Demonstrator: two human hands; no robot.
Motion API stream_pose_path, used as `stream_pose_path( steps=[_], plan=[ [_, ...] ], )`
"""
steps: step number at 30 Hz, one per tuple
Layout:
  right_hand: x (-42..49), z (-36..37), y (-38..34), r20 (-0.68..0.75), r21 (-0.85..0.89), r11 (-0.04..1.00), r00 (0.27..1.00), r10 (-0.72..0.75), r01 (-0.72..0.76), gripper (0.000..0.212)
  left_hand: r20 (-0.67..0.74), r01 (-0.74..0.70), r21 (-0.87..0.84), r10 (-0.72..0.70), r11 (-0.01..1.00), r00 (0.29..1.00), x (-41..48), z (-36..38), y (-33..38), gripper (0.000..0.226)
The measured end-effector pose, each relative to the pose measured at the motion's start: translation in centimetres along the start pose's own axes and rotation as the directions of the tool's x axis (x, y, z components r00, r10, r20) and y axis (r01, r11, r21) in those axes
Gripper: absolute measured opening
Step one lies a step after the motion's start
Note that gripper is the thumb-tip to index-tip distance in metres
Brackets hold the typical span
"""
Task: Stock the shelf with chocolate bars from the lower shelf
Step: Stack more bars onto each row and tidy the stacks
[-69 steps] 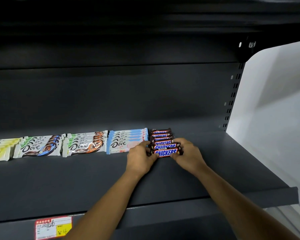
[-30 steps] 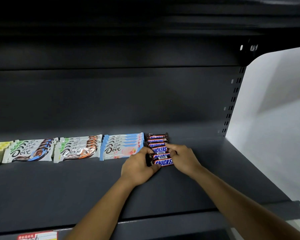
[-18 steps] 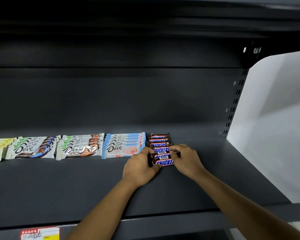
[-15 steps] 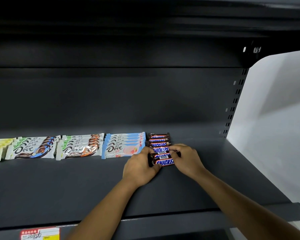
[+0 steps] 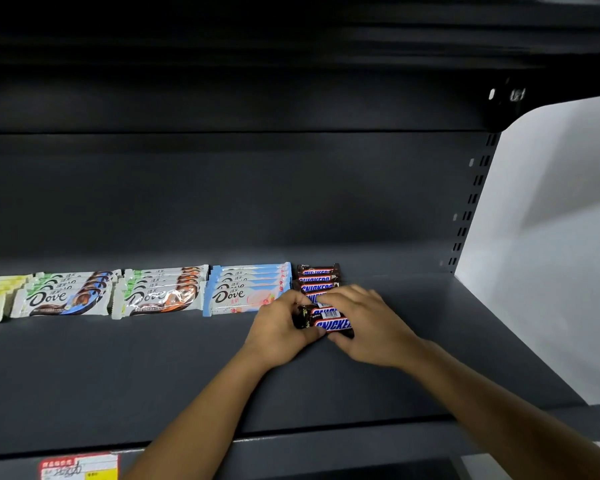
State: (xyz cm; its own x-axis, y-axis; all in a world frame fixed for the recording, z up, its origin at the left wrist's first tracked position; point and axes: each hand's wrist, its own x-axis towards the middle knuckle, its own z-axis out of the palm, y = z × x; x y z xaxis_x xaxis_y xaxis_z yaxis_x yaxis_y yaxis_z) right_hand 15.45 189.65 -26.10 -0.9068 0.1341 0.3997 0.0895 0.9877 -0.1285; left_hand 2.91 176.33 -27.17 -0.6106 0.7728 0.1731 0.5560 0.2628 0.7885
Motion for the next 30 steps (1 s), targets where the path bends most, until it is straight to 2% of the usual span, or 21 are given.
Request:
stream_pose_path(
  steps=[4,8,10,14,19,24,30],
  plan=[
    [-0.2,0.0,0.4,0.002,-0.106,0.993,0.999,-0.049,0.049,0.060,0.066,0.077,-0.265,-0.062,0.961,0.996,-0.2,-0.3,0.4,0.036],
    [-0.2,-0.3,1.2,-0.161,-0.326,0.933,0.963,-0.216,0.155,0.043,0.110,0.175,-0.466,-0.139,0.868,0.984,-0.4,-0.6,1.3,0.030],
    [-0.1,-0.6,1.4,-0.201,-0.375,0.911,0.945,-0.259,0.170,0.044,0.122,0.192,-0.507,-0.151,0.840,0.981,-0.6,-0.5,1.7,0.028],
    [0.0,-0.6,1.5,-0.174,-0.417,0.894,0.951,-0.257,0.165,0.047,0.110,0.199,-0.521,-0.166,0.830,0.980,-0.5,-0.2,1.7,0.030],
    [0.5,-0.5,2.3,-0.188,-0.360,0.926,0.963,-0.192,0.115,0.034,0.099,0.167,-0.523,-0.135,0.836,0.986,-0.7,0.0,2.1,0.022],
    [1.1,-1.1,4.5,-0.277,-0.275,0.961,0.957,-0.084,0.005,0.031,-0.015,0.118,-0.515,-0.147,0.849,0.989,-0.5,-0.1,2.3,0.022],
    [2.4,-1.1,8.2,-0.300,-0.183,0.958,0.941,0.160,-0.221,0.034,-0.118,0.091,-0.490,-0.169,0.867,0.978,0.0,-0.2,1.6,0.017]
  ],
)
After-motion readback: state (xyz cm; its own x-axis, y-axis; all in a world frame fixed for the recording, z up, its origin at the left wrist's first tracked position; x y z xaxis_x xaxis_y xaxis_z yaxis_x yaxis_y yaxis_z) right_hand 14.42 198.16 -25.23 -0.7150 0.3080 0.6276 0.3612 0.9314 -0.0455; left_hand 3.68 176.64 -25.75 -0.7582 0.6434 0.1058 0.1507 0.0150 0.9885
